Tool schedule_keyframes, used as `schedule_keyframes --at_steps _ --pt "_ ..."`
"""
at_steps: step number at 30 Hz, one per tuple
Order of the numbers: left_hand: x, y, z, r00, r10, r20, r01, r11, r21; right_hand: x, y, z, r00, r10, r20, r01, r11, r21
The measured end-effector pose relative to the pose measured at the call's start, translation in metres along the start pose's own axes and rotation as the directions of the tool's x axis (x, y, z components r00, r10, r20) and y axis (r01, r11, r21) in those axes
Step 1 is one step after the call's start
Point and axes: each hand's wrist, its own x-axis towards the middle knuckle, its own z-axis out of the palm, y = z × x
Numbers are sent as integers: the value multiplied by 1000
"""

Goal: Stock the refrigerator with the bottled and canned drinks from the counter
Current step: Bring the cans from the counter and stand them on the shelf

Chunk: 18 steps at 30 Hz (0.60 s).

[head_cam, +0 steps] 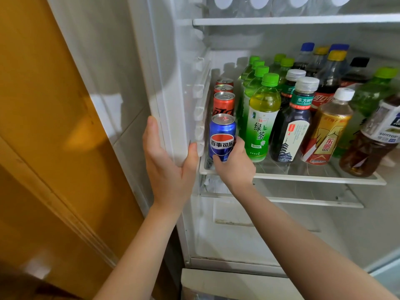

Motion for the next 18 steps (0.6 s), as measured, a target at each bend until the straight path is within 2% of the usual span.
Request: schedule_keyframes --at_steps 5,18 --pt "0 4 0 1000 -14 -9 14 1000 -17 0 -1 -1 1000 -13 27 13 1000 -25" --pt "0 9 -3 998 68 -17 -67 996 59 -15 5 -7 995 -76 64 79 996 -43"
